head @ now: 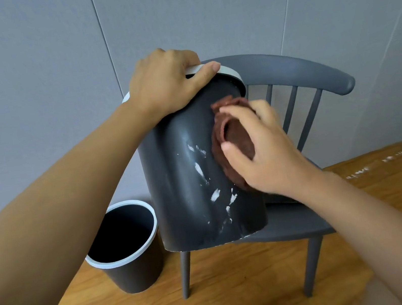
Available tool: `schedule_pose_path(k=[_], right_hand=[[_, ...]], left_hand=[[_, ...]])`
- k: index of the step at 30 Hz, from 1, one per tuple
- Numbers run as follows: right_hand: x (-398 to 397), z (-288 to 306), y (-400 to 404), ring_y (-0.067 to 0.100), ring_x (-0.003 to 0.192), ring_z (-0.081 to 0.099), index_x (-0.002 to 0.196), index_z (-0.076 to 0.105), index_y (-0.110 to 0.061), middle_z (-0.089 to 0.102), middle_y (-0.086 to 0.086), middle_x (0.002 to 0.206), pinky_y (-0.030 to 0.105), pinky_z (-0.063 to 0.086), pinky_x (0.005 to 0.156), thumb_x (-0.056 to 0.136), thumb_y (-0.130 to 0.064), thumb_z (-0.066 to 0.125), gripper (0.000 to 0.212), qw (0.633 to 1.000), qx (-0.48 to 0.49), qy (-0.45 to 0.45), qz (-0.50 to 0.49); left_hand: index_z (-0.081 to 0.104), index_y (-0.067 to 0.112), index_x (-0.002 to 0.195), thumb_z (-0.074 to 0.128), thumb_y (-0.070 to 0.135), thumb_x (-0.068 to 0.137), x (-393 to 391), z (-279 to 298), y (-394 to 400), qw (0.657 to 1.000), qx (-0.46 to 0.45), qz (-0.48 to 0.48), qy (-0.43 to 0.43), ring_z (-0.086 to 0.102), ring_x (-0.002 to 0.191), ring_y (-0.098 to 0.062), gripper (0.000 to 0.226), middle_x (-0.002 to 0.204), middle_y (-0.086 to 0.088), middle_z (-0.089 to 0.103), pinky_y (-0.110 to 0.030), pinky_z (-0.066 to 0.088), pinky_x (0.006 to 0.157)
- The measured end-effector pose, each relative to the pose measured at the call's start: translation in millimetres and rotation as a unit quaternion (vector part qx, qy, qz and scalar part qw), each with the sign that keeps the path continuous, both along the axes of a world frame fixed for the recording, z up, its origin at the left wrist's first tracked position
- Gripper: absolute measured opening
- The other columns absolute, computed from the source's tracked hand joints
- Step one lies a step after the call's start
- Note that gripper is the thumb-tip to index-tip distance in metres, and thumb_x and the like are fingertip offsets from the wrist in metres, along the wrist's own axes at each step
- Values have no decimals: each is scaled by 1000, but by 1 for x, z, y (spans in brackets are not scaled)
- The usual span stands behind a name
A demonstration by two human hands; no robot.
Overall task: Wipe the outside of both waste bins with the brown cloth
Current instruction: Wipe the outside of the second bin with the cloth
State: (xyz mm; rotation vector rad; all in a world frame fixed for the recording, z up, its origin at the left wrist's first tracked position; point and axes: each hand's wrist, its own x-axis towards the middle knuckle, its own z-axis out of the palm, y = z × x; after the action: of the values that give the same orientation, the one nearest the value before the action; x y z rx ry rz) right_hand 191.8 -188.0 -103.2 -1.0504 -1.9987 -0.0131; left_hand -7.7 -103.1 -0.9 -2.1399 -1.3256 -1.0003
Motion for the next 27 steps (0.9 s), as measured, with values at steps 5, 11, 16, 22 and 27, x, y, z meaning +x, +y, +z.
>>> schedule_pose_path(k=[5,11,16,22,27], right_hand=[[-19,-13,-14,31,130,37,156,36,-16,34,11,144,40,36,111,90,-47,49,73,999,11,-27,-18],[-3,-53,-45,29,102,55,136,49,-18,49,10,120,42,59,71,96,-50,57,51,988,111,-107,11],[5,-11,-14,28,104,59,128,62,-22,54,5,113,45,57,80,95,-49,60,43,996,84,-18,-20],[-4,-38,-32,31,99,59,128,61,-22,55,9,114,43,56,77,92,-42,67,42,992,114,-45,30],[8,-47,-47,24,92,56,124,64,-16,60,9,109,38,57,64,94,-41,69,39,965,147,-184,113]], left_hand=[[54,15,70,42,69,95,-5,0,1,1000,-4,9,-7,48,66,-31,61,57,-1,46,-36,34,58],[54,16,71,42,69,95,5,1,-7,1000,0,1,1,49,67,-32,60,56,0,45,-34,29,58],[56,16,74,42,69,95,15,3,-11,1000,0,8,18,47,69,-32,59,56,1,44,-34,27,59],[60,14,78,42,71,95,12,2,-4,1000,-5,10,7,51,71,-33,62,62,-2,53,-34,30,60],[60,16,78,41,70,95,10,4,-5,1000,-15,13,11,50,71,-31,60,61,0,50,-35,32,62]])
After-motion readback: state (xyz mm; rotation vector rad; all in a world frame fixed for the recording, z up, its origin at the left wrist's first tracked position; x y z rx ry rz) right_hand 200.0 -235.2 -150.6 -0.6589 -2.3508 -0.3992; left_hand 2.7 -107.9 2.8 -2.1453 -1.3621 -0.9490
